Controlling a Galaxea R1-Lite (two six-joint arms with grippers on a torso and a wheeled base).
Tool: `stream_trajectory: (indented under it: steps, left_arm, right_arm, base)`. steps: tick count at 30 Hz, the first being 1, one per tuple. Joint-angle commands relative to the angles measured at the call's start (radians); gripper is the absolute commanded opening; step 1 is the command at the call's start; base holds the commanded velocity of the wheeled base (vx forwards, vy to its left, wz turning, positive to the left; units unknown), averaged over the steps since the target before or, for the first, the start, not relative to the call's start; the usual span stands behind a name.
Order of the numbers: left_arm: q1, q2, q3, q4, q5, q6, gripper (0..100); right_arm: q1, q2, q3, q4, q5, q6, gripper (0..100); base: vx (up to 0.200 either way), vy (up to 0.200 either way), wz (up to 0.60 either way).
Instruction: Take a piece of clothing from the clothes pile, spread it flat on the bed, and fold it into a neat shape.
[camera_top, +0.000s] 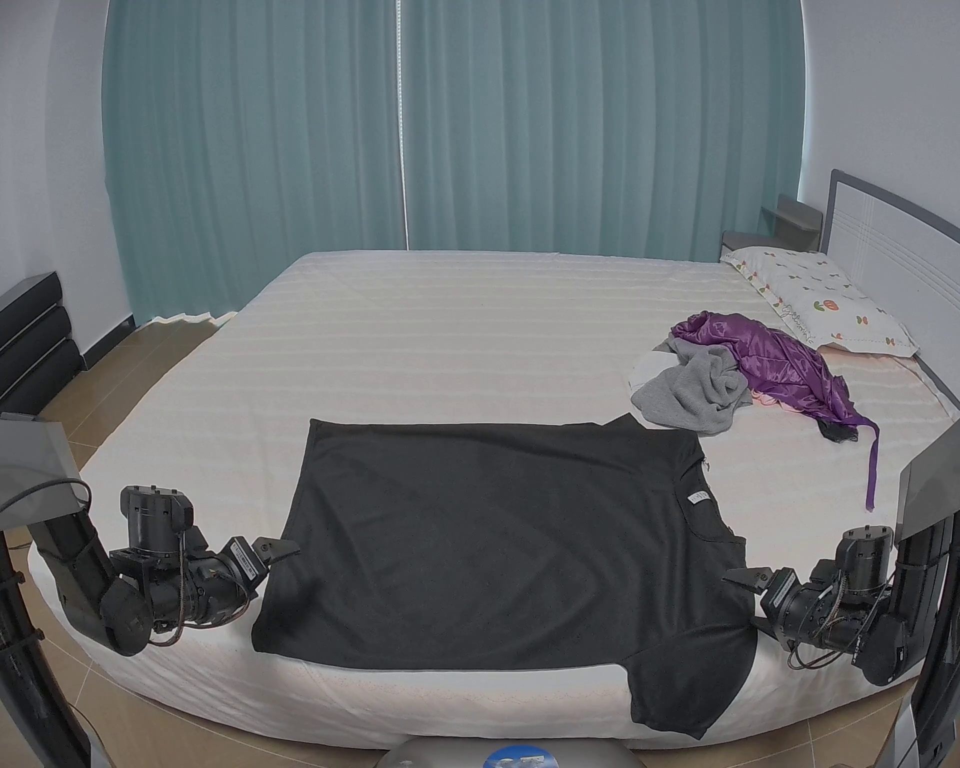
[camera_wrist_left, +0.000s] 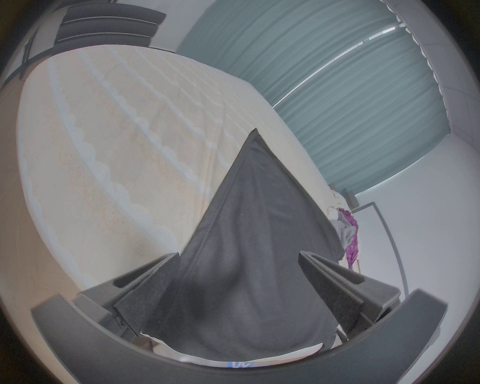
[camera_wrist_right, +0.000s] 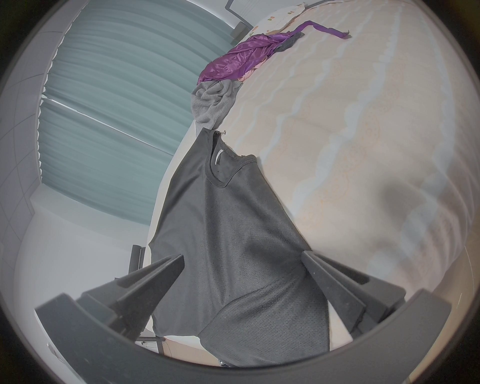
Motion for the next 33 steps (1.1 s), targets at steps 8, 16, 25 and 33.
stream_trajectory:
  steps: [8,16,25,33]
  left_arm:
    - [0.004,0.072,0.047,-0.002,0.008,0.079,100]
    - [-0.022,0.054,0.119,-0.002,0.025,0.087,100]
    - [-0.03,0.066,0.109,-0.002,0.056,0.085,0]
    - [-0.019,0.051,0.152,-0.002,0.122,0.087,0]
  right_arm:
    - [0.001,0.012,0.0,-0.015,0.0,0.001,100]
    - [-0.001,0.012,0.0,-0.015,-0.001,-0.001,100]
    - [-0.001,0.012,0.002,-0.015,-0.001,-0.001,100]
    - [-0.001,0.006,0.006,-0.016,-0.001,0.001,100]
  base:
    - [0.0,0.0,0.0]
    - [0.0,0.0,0.0]
    - [0.0,0.0,0.0]
    - [0.0,0.0,0.0]
